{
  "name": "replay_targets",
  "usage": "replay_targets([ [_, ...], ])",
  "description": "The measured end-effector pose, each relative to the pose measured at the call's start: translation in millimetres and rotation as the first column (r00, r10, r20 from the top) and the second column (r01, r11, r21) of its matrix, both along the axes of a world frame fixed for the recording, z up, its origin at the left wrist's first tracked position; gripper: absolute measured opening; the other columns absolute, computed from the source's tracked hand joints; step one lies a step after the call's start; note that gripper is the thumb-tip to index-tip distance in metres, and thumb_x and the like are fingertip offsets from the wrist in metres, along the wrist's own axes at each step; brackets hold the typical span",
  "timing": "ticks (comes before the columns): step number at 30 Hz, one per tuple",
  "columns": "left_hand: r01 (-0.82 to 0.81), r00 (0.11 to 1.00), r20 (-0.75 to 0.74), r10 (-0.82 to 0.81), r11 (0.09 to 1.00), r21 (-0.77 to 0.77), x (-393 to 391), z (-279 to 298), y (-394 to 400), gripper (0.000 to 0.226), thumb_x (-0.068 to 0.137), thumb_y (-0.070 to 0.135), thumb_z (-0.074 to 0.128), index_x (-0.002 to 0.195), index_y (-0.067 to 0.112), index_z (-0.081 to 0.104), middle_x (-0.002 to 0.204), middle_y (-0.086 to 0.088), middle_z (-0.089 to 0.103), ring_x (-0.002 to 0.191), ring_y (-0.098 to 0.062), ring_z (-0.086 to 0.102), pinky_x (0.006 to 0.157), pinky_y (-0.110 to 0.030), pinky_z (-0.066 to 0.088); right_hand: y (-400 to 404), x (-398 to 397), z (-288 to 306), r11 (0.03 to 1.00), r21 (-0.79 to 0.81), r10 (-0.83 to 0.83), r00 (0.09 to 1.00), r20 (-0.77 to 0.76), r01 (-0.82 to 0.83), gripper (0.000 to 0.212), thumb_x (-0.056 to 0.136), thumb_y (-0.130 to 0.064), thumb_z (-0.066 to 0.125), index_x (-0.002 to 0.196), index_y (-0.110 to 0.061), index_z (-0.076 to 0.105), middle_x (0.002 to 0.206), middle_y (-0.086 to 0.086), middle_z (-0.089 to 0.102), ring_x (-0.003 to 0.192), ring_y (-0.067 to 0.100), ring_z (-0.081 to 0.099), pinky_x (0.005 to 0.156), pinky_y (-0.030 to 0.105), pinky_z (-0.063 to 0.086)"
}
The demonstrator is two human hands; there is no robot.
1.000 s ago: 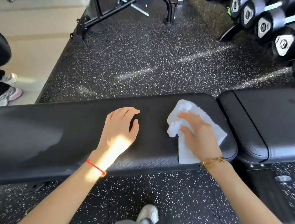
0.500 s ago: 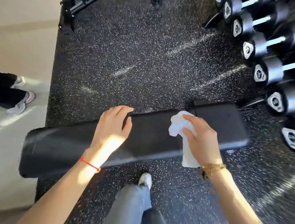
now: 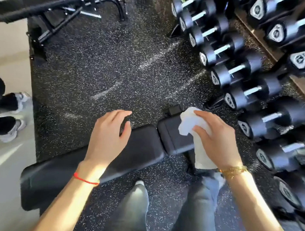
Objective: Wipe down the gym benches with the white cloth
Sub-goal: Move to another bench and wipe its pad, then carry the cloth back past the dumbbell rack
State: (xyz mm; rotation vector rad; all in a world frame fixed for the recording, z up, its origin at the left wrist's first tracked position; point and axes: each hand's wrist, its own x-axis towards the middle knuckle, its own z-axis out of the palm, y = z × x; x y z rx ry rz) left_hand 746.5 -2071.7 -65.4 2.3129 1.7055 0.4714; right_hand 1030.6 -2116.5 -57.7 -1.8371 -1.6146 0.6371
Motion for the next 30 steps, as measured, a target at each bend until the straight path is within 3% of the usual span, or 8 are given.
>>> replay_targets([
  [5, -0.045, 0.999, 0.033, 0.044, 0.998, 0.040, 104, 16, 24, 0.029, 0.096, 0.019, 0.054, 0.124, 0.015, 0.062, 0.119, 0.000, 0.066, 0.109, -0.019, 0.061, 0.095, -0.034, 0.045, 34, 98, 9, 0.998, 0.054, 0.037, 0.999, -0.005, -0.037, 0.039, 0.088, -0.007, 0.069, 0.125, -0.014, 0.062, 0.121, 0.000, 0.066, 0.100, -0.003, 0.052, 0.090, -0.005, 0.028],
  [13, -0.256, 0.954, 0.165, 0.250, 0.967, 0.013, 278, 41, 44, 0.027, 0.095, 0.015, 0.056, 0.121, 0.014, 0.063, 0.113, -0.003, 0.067, 0.101, -0.024, 0.062, 0.087, -0.043, 0.053, 101, 274, 43, 0.972, 0.098, 0.202, 0.973, 0.110, -0.213, 0.036, 0.089, -0.014, 0.067, 0.124, -0.010, 0.062, 0.117, 0.005, 0.069, 0.099, 0.015, 0.061, 0.083, 0.009, 0.035],
  [15, -0.281, 0.948, 0.159, 0.276, 0.960, 0.011, 305, 44, 48, 0.027, 0.096, 0.017, 0.054, 0.121, 0.015, 0.062, 0.113, -0.003, 0.066, 0.101, -0.025, 0.062, 0.085, -0.044, 0.053, 117, 303, 49, 0.968, 0.088, 0.225, 0.968, 0.113, -0.235, 0.035, 0.089, -0.015, 0.066, 0.123, -0.009, 0.062, 0.116, 0.005, 0.069, 0.100, 0.012, 0.057, 0.083, 0.004, 0.033],
  [18, -0.321, 0.936, 0.155, 0.317, 0.947, 0.001, 331, 52, 59, 0.027, 0.096, 0.016, 0.056, 0.122, 0.015, 0.062, 0.116, -0.002, 0.066, 0.102, -0.023, 0.061, 0.085, -0.042, 0.052, 137, 329, 54, 0.971, 0.071, 0.222, 0.972, 0.080, -0.228, 0.036, 0.088, -0.008, 0.069, 0.124, -0.009, 0.062, 0.117, 0.001, 0.067, 0.101, 0.006, 0.054, 0.084, -0.008, 0.025],
  [22, -0.333, 0.933, 0.145, 0.330, 0.943, 0.000, 343, 52, 80, 0.029, 0.097, 0.022, 0.049, 0.123, 0.015, 0.061, 0.116, -0.002, 0.066, 0.103, -0.024, 0.062, 0.085, -0.045, 0.052, 166, 344, 53, 0.968, 0.044, 0.247, 0.969, 0.020, -0.247, 0.037, 0.089, -0.010, 0.068, 0.124, -0.013, 0.062, 0.111, -0.010, 0.060, 0.095, -0.010, 0.046, 0.084, -0.007, 0.026],
  [30, -0.425, 0.895, 0.156, 0.417, 0.905, 0.019, 369, 51, 159, 0.028, 0.098, 0.021, 0.051, 0.123, 0.015, 0.062, 0.117, -0.004, 0.066, 0.102, -0.027, 0.061, 0.085, -0.045, 0.052, 259, 358, 52, 0.955, 0.041, 0.292, 0.956, 0.009, -0.292, 0.036, 0.087, -0.013, 0.070, 0.122, -0.016, 0.063, 0.099, -0.013, 0.061, 0.086, -0.009, 0.045, 0.075, -0.006, 0.030],
])
